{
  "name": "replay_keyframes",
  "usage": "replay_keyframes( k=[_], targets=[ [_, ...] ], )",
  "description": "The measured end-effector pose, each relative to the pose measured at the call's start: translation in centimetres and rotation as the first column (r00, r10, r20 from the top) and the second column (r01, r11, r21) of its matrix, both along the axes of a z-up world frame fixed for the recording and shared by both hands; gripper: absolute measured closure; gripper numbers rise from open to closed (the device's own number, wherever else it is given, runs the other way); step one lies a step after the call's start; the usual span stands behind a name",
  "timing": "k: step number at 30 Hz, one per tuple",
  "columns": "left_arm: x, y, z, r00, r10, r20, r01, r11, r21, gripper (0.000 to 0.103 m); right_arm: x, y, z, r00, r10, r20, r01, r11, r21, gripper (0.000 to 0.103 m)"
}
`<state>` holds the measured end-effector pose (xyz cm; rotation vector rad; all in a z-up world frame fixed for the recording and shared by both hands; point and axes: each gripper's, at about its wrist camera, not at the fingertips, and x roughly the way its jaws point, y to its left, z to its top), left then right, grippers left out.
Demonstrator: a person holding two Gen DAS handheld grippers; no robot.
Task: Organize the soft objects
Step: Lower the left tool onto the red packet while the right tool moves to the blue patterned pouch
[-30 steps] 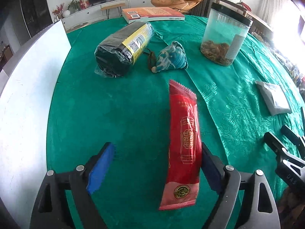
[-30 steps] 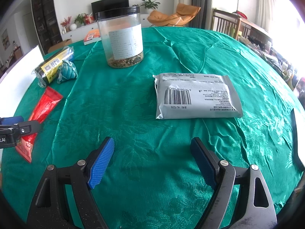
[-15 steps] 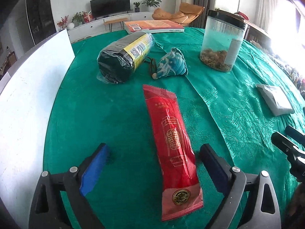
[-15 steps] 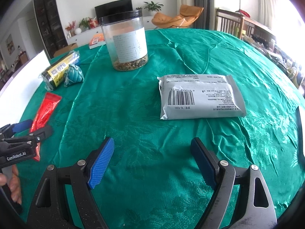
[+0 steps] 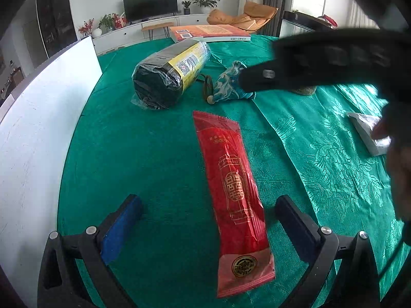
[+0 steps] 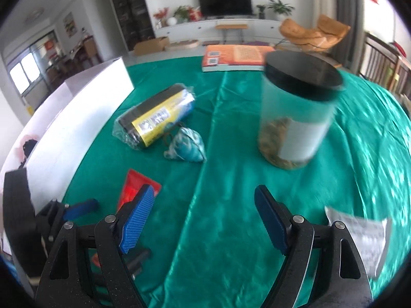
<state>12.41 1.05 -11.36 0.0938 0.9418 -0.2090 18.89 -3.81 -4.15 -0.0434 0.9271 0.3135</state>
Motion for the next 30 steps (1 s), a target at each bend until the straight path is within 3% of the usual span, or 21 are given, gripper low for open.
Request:
replay_keyframes(
  k=[4,6,7,9,14,20,24,27,30],
  targets=[
    [0.0,0.0,0.0,1.000,0.000,0.000,0.000,1.000,-0.002,0.000,4.4,3.1,-1.7,0.998,0.042,-0.042,-0.043,0.998,-0.039,0.026],
    [0.0,0.0,0.0,1.000,-0.001,0.000,0.001,1.000,-0.003,0.000,5.8,3.7,-3.1,0.992,0.056,-0.109,-0.059,0.998,-0.021,0.048],
    [0.0,0.0,0.0,1.000,0.000,0.000,0.000,1.000,-0.002,0.000,6.2,3.8,-3.8,0.989,0.060,-0.137,-0.063,0.998,-0.020,0.051],
    [0.0,0.0,0.0,1.000,0.000,0.000,0.000,1.000,-0.002,0.000,5.6,2.9,-3.6,0.993,0.046,-0.105,-0.046,0.999,0.005,0.054],
    [0.0,0.0,0.0,1.000,0.000,0.000,0.000,1.000,-0.001,0.000,0.1,-1.4,-1.5,0.999,-0.012,-0.048,0.011,1.000,-0.011,0.055],
    [-0.1,-0.1,0.1,1.000,-0.001,0.000,0.001,1.000,-0.001,0.000,-8.7,-8.3,-0.5,0.985,-0.160,-0.064,0.160,0.987,0.000,0.055],
    [-0.1,-0.3,0.2,1.000,-0.014,-0.023,0.014,1.000,0.010,0.000,-13.9,-11.3,-1.5,0.964,-0.257,-0.069,0.259,0.966,0.014,0.055],
    [0.2,-0.9,0.6,0.996,-0.050,-0.077,0.051,0.999,0.010,0.000,-15.5,-13.1,-2.6,0.939,-0.337,-0.068,0.339,0.940,0.022,0.055],
    [0.2,-1.3,1.0,0.996,-0.060,-0.071,0.062,0.998,0.032,0.000,-16.1,-14.4,-2.8,0.912,-0.408,-0.026,0.409,0.912,0.015,0.055]
  ],
)
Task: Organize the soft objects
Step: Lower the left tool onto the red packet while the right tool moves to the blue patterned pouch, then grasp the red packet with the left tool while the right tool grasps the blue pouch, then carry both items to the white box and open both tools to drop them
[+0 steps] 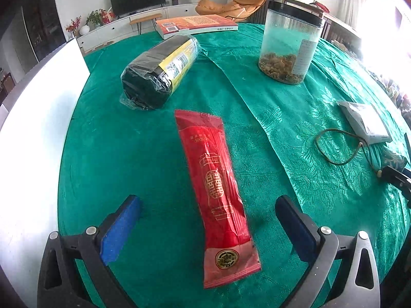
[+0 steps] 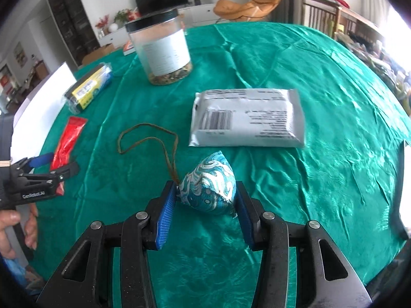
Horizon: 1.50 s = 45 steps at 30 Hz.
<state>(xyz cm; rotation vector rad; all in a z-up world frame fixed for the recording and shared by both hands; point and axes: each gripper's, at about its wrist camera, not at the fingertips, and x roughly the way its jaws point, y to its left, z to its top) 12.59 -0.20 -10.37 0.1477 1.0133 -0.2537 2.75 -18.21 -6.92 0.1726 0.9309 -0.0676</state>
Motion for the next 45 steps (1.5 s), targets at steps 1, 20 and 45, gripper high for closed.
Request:
replay_keyframes(
  k=[1,20,45],
  targets=[
    [0.1,0.0,0.0,1.000,-0.002,-0.002,0.002,1.000,0.007,0.001,-0.4,-0.5,0.1,0.999,-0.031,0.011,0.031,0.999,-0.009,0.055],
    [-1.6,4.4,2.5,0.999,-0.033,-0.034,0.021,0.949,-0.316,0.084,-0.6,-3.7,0.6,0.997,-0.067,-0.037,0.067,0.998,0.008,0.058],
    [3.9,10.8,17.7,0.981,0.135,0.137,-0.065,0.902,-0.426,0.084,14.2,-1.9,18.5,0.963,-0.076,0.257,0.037,0.988,0.152,0.058]
  ],
)
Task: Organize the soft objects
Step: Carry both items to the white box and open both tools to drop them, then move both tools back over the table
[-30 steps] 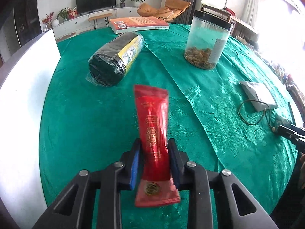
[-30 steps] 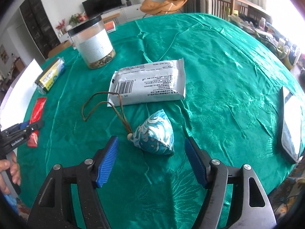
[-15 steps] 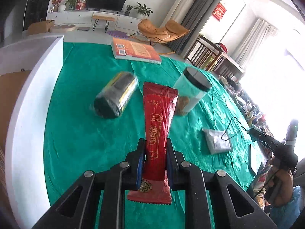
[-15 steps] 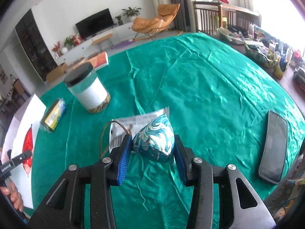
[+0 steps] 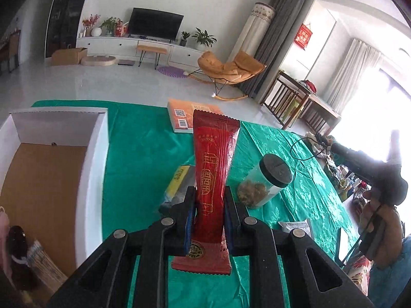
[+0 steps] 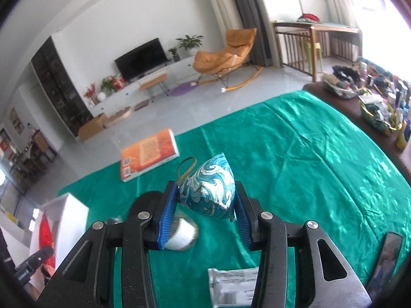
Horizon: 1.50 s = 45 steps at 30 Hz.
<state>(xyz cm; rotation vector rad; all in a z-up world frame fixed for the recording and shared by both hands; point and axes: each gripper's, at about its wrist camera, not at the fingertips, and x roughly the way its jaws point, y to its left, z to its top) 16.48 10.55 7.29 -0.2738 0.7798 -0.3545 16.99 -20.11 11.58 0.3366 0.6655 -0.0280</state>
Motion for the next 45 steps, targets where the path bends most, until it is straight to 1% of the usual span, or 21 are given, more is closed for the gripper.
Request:
replay_keyframes(
  k=[3,6,8,10,13,14,15,16,17,18,20,24,28,31,34,36,38,41,43,44,45],
  targets=[
    [-1.8,4.9,1.0,0.998,0.067,0.021,-0.068,0.997,0.029,0.084,-0.3,7.4,1.9,0.986,0.161,0.040,-0.162,0.987,0.015,0.058],
    [-3.7,10.4,1.3,0.987,0.155,0.028,-0.157,0.983,0.093,0.083,-1.3,15.9,3.0,0.939,0.337,0.070,-0.341,0.938,0.058,0.058],
    [-5.3,13.9,1.1,0.976,0.219,0.014,-0.219,0.964,0.148,0.083,-2.3,21.9,3.1,0.888,0.454,0.079,-0.459,0.886,0.063,0.058],
    [-7.2,17.0,0.3,0.953,0.304,0.008,-0.299,0.931,0.210,0.082,-3.6,27.1,2.5,0.829,0.554,0.076,-0.559,0.825,0.084,0.057],
    [-9.8,20.5,-1.6,0.922,0.385,-0.033,-0.361,0.889,0.281,0.080,-5.6,32.8,0.4,0.721,0.691,0.054,-0.686,0.699,0.204,0.051],
    [-10.5,21.4,-2.3,0.911,0.410,-0.045,-0.379,0.875,0.303,0.072,-6.2,34.2,-0.6,0.679,0.734,0.028,-0.717,0.654,0.241,0.036],
    [-11.2,22.1,-3.0,0.901,0.431,-0.052,-0.394,0.862,0.318,0.048,-6.7,35.3,-1.6,0.649,0.761,-0.008,-0.733,0.628,0.260,0.024],
    [-11.7,22.7,-3.7,0.891,0.451,-0.054,-0.411,0.851,0.326,0.029,-7.4,35.9,-2.5,0.637,0.770,-0.035,-0.739,0.622,0.259,0.024],
    [-12.2,23.0,-4.2,0.883,0.468,-0.040,-0.432,0.842,0.325,0.000,-7.7,36.1,-3.2,0.631,0.774,-0.049,-0.743,0.622,0.248,0.024],
    [-12.8,23.2,-4.4,0.875,0.485,-0.005,-0.459,0.831,0.316,0.000,-8.1,35.9,-3.6,0.635,0.771,-0.056,-0.744,0.629,0.226,0.024],
    [-13.3,23.2,-4.8,0.862,0.506,0.021,-0.487,0.816,0.313,0.000,-8.4,34.6,-4.3,0.670,0.740,-0.063,-0.725,0.670,0.162,0.024],
    [-13.0,22.5,-4.5,0.870,0.491,0.038,-0.483,0.835,0.265,0.000,-8.2,29.8,-5.6,0.752,0.656,-0.070,-0.650,0.755,0.085,0.025],
    [-12.5,18.9,-3.1,0.903,0.425,0.064,-0.429,0.881,0.200,0.000,-9.1,24.0,-9.5,0.847,0.521,-0.107,-0.528,0.847,-0.057,0.025],
    [-12.5,14.6,-2.5,0.943,0.323,0.078,-0.331,0.932,0.148,0.000,-9.6,18.9,-14.0,0.910,0.375,-0.177,-0.401,0.904,-0.148,0.025],
    [-13.0,8.6,-1.8,0.980,0.174,0.097,-0.186,0.973,0.138,0.000,-10.7,13.6,-18.2,0.939,0.240,-0.248,-0.288,0.940,-0.181,0.025],
    [-13.7,4.1,-1.9,0.993,0.063,0.101,-0.079,0.984,0.157,0.000,-11.7,10.9,-19.0,0.953,0.178,-0.245,-0.225,0.957,-0.180,0.025],
    [-14.2,-0.7,-3.1,0.996,-0.056,0.068,0.042,0.981,0.188,0.000,-12.6,8.9,-18.8,0.968,0.120,-0.220,-0.164,0.968,-0.192,0.025],
    [-13.8,-6.9,-6.3,0.986,-0.165,-0.003,0.159,0.951,0.264,0.000,-13.2,7.1,-19.2,0.978,0.053,-0.203,-0.091,0.978,-0.185,0.025],
    [-12.8,-9.9,-9.1,0.982,-0.185,-0.040,0.188,0.932,0.311,0.000,-13.3,6.1,-20.0,0.977,0.025,-0.212,-0.059,0.986,-0.157,0.025],
    [-11.9,-11.0,-10.5,0.982,-0.182,-0.052,0.189,0.922,0.339,0.000,-13.7,6.1,-20.1,0.985,0.024,-0.171,-0.053,0.985,-0.165,0.025],
    [-11.2,-11.8,-11.8,0.983,-0.172,-0.059,0.182,0.913,0.365,0.000,-13.8,6.3,-19.9,0.985,0.022,-0.170,-0.048,0.987,-0.154,0.025]
  ],
)
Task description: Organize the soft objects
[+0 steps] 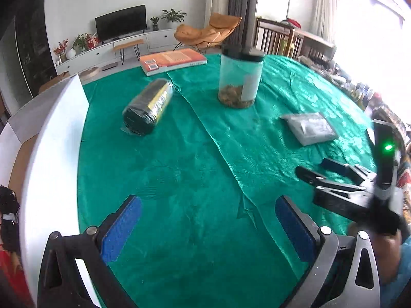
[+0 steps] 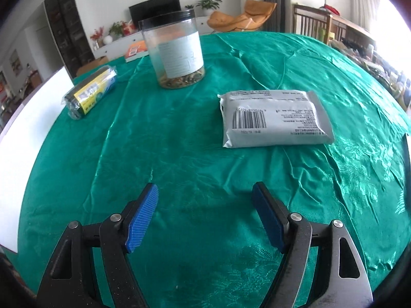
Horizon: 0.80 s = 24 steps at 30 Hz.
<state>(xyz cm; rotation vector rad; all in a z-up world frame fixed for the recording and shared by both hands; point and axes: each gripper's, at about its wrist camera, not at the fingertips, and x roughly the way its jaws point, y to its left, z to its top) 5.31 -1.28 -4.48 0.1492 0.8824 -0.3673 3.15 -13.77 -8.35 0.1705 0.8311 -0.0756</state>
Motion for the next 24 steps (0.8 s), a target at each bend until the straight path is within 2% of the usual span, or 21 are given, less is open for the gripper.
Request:
replay_keyframes(
  k=[3,6,8,10,24],
  targets=[
    [2.7,-1.3,-3.2,0.998,0.058,-0.035,-0.055,0.997,0.061,0.000,0.2,-0.1,0.0,1.000,0.001,0.006,-0.001,1.000,0.010,0.024],
    [4.7,-1.0,-5.2,0.993,0.098,-0.066,-0.095,0.994,0.051,0.000,0.2,0.2,0.0,1.000,0.004,0.001,-0.004,1.000,-0.008,0.024],
    [5.4,-0.6,-6.1,0.991,0.120,-0.065,-0.115,0.991,0.072,0.000,0.2,0.3,-0.1,1.000,0.003,-0.002,-0.003,1.000,-0.018,0.024],
    [5.6,0.1,-6.0,0.988,0.142,-0.059,-0.140,0.990,0.036,0.000,-0.1,0.3,-0.1,1.000,0.003,-0.002,-0.003,1.000,-0.021,0.024],
    [5.6,0.2,-6.1,0.986,0.160,-0.051,-0.158,0.987,0.033,0.000,-0.2,0.3,-0.2,1.000,0.001,-0.006,-0.001,0.999,-0.032,0.024]
  ],
)
